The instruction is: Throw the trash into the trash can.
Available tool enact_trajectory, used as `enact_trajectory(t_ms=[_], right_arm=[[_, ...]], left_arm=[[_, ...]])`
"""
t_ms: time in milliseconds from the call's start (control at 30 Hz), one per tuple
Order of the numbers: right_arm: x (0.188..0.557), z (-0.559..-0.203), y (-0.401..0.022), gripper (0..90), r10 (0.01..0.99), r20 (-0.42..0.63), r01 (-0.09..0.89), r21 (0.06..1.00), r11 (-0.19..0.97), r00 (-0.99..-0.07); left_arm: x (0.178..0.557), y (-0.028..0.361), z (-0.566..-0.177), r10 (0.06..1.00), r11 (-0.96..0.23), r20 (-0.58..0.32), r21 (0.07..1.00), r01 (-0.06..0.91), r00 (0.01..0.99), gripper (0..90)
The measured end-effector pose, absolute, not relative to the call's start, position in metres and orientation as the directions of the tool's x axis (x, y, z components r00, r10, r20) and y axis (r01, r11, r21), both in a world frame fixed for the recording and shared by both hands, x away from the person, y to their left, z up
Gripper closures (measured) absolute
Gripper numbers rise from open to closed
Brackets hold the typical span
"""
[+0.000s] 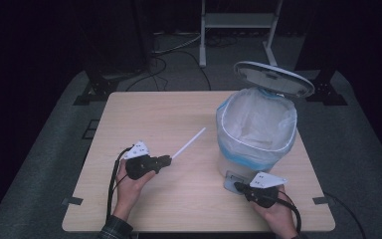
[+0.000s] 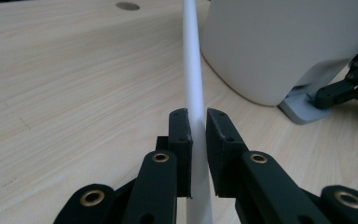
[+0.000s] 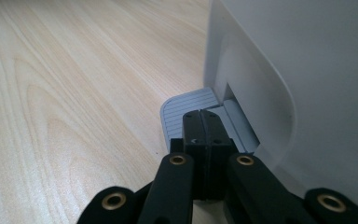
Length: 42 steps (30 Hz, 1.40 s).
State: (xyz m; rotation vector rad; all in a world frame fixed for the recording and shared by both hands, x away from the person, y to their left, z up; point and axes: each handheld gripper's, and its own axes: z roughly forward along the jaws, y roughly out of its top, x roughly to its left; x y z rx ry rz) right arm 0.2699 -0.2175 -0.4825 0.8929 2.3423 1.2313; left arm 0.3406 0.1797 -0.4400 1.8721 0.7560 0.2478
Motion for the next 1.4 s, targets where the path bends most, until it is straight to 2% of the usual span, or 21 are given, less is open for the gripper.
enact_trajectory(t_ms=[600,1400], right_arm=[[0.27,-0.482,-0.218,89.9,0.671,-0.01,0.371,0.826,0.423,-0.742],[0.27,-0.483,-0.218,89.9,0.67,-0.01,0.371,0.826,0.423,-0.742]], left_arm=[[0.341,0.19,-0.42,0.549,-0.215,-0.167,0.918,0.332,0.819,80.8],[0.34,0.19,-0.368,0.458,-0.159,-0.134,0.96,0.229,0.879,80.8]])
